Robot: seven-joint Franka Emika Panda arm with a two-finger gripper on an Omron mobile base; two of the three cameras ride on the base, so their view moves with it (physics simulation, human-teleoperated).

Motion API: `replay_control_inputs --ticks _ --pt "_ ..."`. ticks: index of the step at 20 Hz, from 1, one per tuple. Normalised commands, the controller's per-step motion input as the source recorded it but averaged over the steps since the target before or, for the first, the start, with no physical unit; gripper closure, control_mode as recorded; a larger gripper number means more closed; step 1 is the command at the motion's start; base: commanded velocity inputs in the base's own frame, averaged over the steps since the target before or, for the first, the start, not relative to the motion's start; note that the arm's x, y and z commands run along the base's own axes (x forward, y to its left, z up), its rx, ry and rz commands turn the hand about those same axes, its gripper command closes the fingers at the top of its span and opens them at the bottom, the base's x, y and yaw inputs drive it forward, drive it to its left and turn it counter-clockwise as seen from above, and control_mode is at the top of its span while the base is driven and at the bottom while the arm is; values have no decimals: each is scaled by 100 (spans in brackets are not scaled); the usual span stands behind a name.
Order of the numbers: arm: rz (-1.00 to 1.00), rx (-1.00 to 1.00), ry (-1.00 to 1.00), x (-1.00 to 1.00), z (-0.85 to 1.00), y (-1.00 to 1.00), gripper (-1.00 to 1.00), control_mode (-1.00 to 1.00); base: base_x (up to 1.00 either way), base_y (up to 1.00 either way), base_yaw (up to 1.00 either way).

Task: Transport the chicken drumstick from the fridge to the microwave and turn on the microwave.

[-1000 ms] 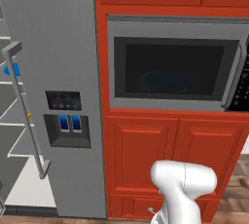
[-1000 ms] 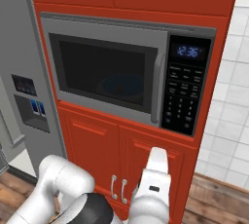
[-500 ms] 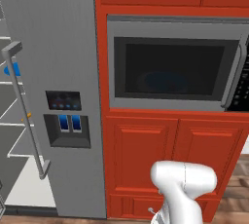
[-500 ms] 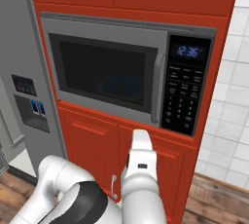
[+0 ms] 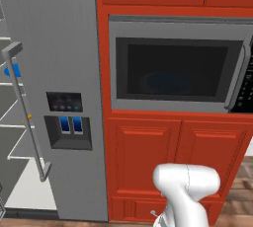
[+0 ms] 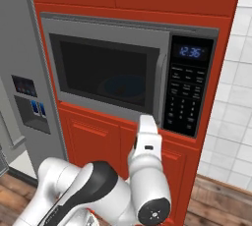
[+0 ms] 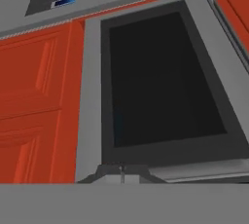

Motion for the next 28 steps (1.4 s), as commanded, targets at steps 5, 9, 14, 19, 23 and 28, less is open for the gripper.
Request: replay_control_inputs --ticks 5,9,14,19,23,28 --pt "0 4 -1 52 0 -1 100 -100 0 0 0" --pt "0 4 0 46 0 -25 100 -100 0 0 0" --pt "0 6 0 40 -1 -56 100 -100 0 0 0" --pt "0 3 1 21 -14 -41 100 -100 0 0 0" --pt "1 0 2 0 -34 -3 100 -100 0 0 0" --pt "1 0 1 0 -33 0 100 -100 0 0 0"
